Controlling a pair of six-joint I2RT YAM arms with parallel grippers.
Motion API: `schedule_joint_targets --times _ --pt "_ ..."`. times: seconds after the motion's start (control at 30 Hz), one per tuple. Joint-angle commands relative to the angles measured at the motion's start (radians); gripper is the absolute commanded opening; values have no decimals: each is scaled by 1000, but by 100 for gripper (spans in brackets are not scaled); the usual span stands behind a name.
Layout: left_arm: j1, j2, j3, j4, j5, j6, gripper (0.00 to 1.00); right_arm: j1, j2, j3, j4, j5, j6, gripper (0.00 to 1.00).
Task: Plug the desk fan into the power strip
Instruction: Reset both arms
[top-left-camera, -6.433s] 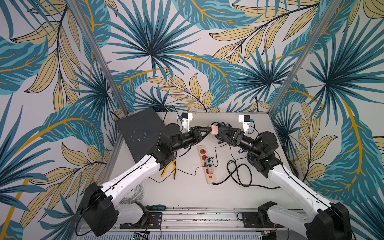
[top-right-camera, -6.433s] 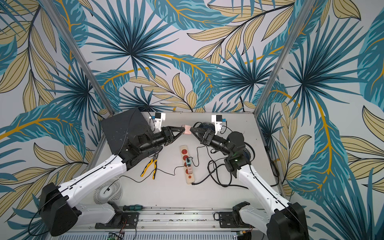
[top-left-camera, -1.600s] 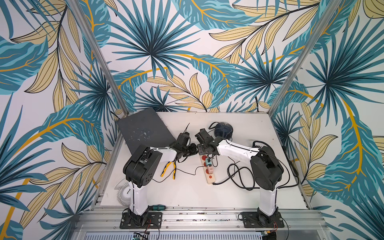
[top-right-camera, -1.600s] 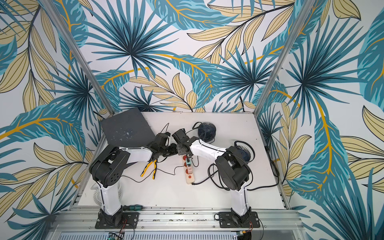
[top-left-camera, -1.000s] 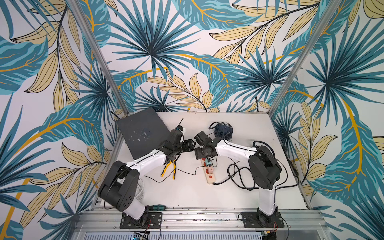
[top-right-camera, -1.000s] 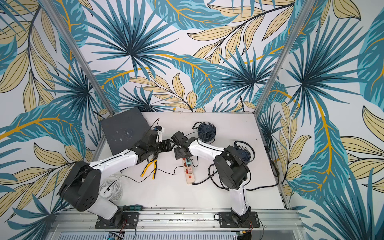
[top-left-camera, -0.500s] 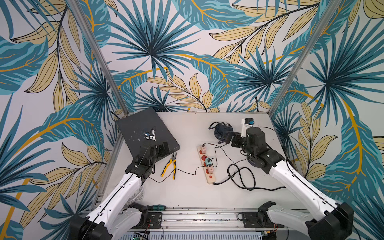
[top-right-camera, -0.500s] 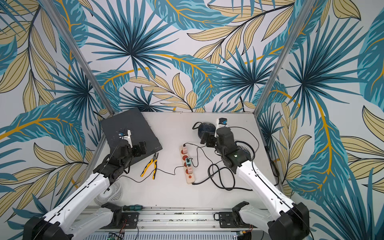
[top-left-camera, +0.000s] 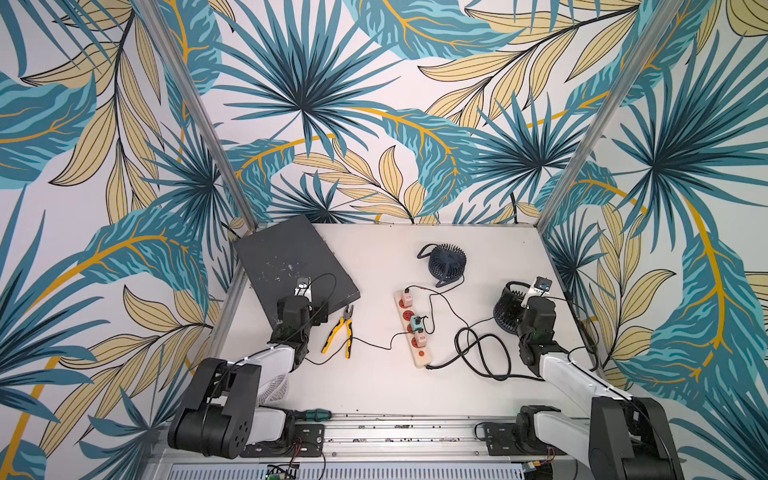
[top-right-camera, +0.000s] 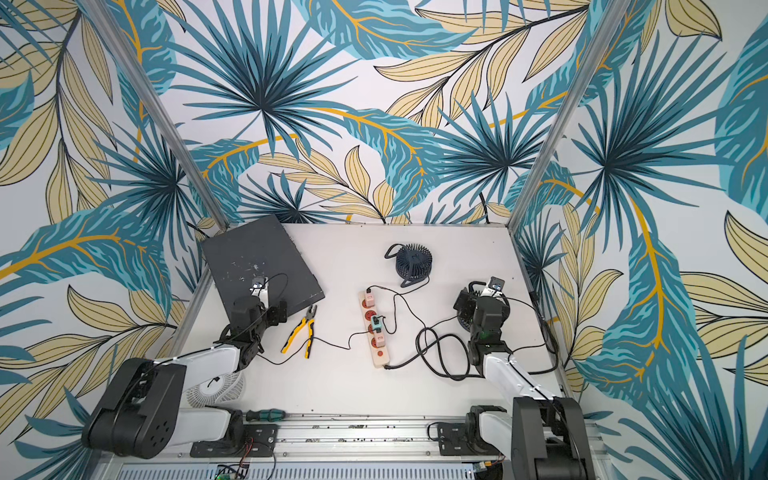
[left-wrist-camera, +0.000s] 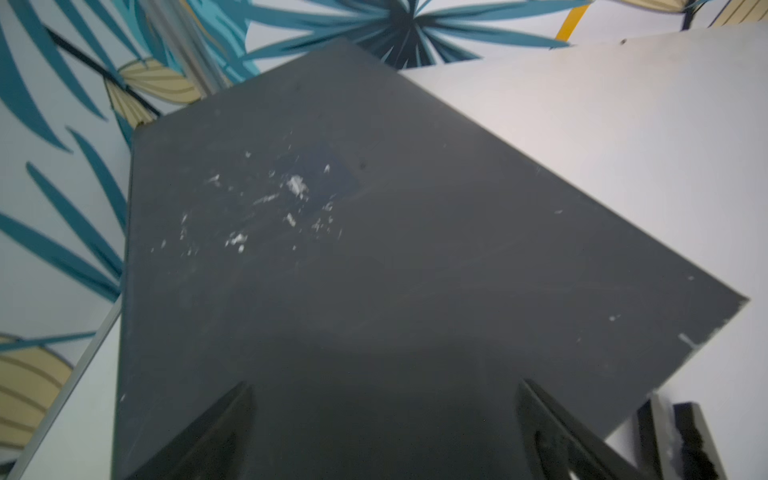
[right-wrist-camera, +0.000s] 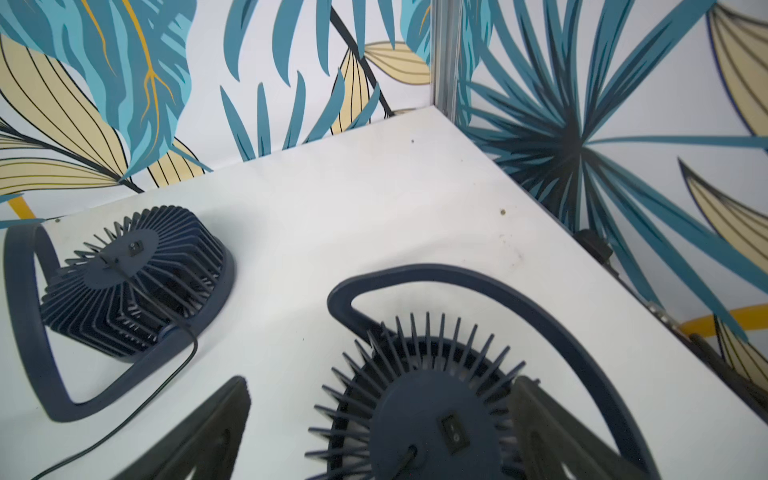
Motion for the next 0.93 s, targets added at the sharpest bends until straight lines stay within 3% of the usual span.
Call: schedule_joint_targets --times 0.0,0.23,0.37,0.43,0.9 --pt "46 115 18 250 148 75 100 -27 98 -62 333 -1 -91 100" --pt "74 123 46 205 137 33 100 -38 219 -53 494 -133 -221 100" --pt "76 123 47 204 139 34 100 -49 362 -142 820 -211 -250 100" --pt "74 123 47 203 139 34 100 -59 340 -115 726 -223 -234 100" --pt "79 123 49 198 148 33 100 -90 339 -111 721 -262 -216 100"
